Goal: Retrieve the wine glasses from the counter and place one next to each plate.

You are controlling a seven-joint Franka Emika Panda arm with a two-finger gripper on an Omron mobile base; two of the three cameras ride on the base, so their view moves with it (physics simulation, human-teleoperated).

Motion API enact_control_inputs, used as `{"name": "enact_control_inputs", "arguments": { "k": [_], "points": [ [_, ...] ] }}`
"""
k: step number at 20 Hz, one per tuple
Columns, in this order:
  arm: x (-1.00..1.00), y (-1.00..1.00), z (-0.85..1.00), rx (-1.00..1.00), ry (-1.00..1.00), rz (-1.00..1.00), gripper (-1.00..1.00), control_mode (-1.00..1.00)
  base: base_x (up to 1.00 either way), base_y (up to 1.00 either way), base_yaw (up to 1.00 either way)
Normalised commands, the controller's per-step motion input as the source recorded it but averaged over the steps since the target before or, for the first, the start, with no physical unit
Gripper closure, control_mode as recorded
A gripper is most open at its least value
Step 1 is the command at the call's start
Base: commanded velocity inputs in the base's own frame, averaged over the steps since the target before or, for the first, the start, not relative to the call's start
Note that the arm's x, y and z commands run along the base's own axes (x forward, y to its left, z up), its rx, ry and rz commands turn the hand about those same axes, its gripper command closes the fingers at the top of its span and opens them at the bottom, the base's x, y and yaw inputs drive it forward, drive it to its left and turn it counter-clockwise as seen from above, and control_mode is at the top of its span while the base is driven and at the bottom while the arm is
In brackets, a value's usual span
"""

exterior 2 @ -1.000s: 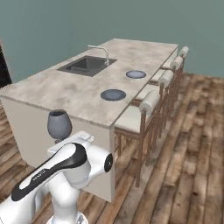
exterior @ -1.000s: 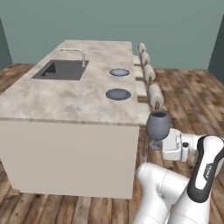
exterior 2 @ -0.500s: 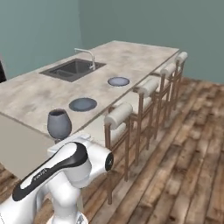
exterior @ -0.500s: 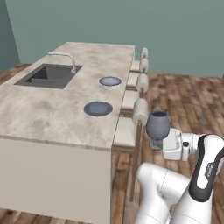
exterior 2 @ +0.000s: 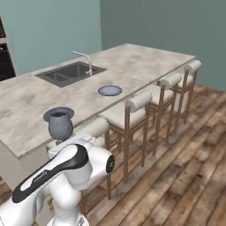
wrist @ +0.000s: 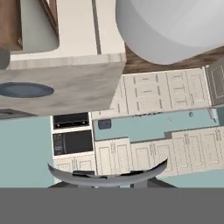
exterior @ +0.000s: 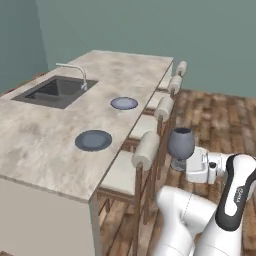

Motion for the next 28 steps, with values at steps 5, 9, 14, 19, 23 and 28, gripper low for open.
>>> {"name": "enact_control_inputs", "arguments": {
  "k": [5, 9, 14, 19, 23, 28],
  "points": [
    [0.00, 0.00, 0.00, 0.00, 0.00, 0.00, 1.00, 1.00, 0.43, -0.74, 0.44],
    [0.00, 0.00, 0.00, 0.00, 0.00, 0.00, 1.00, 1.00, 0.36, -0.73, 0.43],
    [0.00, 0.00, 0.00, 0.00, 0.00, 0.00, 1.00, 1.00, 0.14, -0.59, 0.52],
    [0.00, 0.00, 0.00, 0.00, 0.00, 0.00, 1.00, 1.00, 0.10, -0.65, 0.48],
    [0.00, 0.00, 0.00, 0.00, 0.00, 0.00, 1.00, 1.00, 0.21, -0.85, 0.42],
    [0.00, 0.00, 0.00, 0.00, 0.00, 0.00, 1.00, 1.00, 0.39, -0.76, 0.29]
  ]
}}
